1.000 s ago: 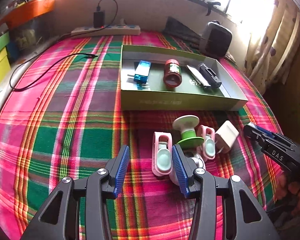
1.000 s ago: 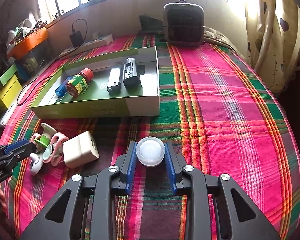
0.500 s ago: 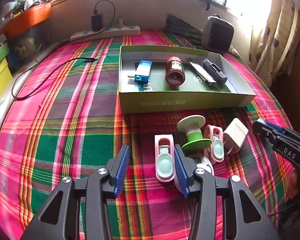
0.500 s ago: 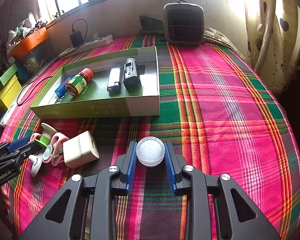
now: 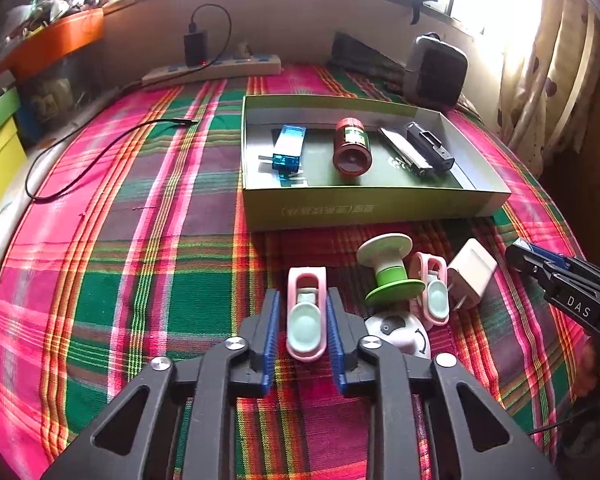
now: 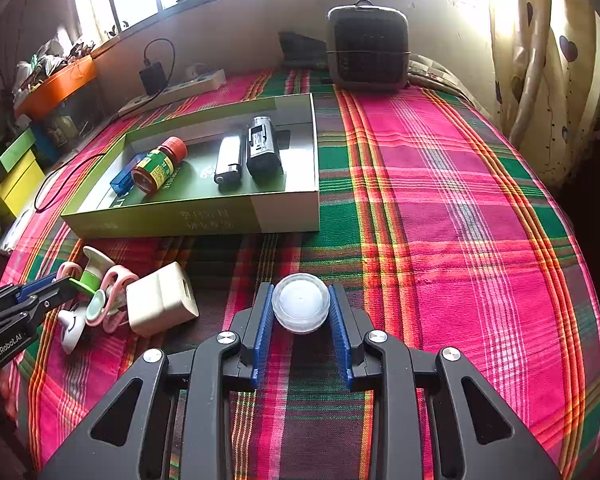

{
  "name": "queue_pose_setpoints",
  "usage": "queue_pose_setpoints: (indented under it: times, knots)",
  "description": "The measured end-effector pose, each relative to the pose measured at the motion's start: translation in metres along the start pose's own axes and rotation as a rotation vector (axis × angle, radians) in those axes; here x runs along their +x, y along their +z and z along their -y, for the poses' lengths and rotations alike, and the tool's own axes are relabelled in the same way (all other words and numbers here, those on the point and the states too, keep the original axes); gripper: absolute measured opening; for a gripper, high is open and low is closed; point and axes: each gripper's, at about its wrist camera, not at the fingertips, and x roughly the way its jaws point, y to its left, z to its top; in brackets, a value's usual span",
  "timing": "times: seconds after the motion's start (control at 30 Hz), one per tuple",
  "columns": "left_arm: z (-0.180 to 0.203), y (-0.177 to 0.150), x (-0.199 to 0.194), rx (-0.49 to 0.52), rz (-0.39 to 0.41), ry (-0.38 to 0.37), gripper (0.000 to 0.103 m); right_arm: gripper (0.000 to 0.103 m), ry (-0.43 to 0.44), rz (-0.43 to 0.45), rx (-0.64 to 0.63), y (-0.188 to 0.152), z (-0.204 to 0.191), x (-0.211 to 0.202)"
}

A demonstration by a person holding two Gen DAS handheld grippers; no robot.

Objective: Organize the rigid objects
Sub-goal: 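Close left tool on the pink-and-white clip while right tool holds the container, then carry the clip with left tool while right tool carries the container into the box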

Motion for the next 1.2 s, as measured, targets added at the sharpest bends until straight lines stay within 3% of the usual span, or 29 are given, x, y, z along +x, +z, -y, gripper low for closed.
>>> queue_pose_setpoints:
  times: [1.2]
  knots:
    - [-0.0017,-0.0016,-0.0084,0.002,0.035,0.026,0.017,0.029,0.006,0.017,-0.038,-0.0020,-0.0068,-0.0051]
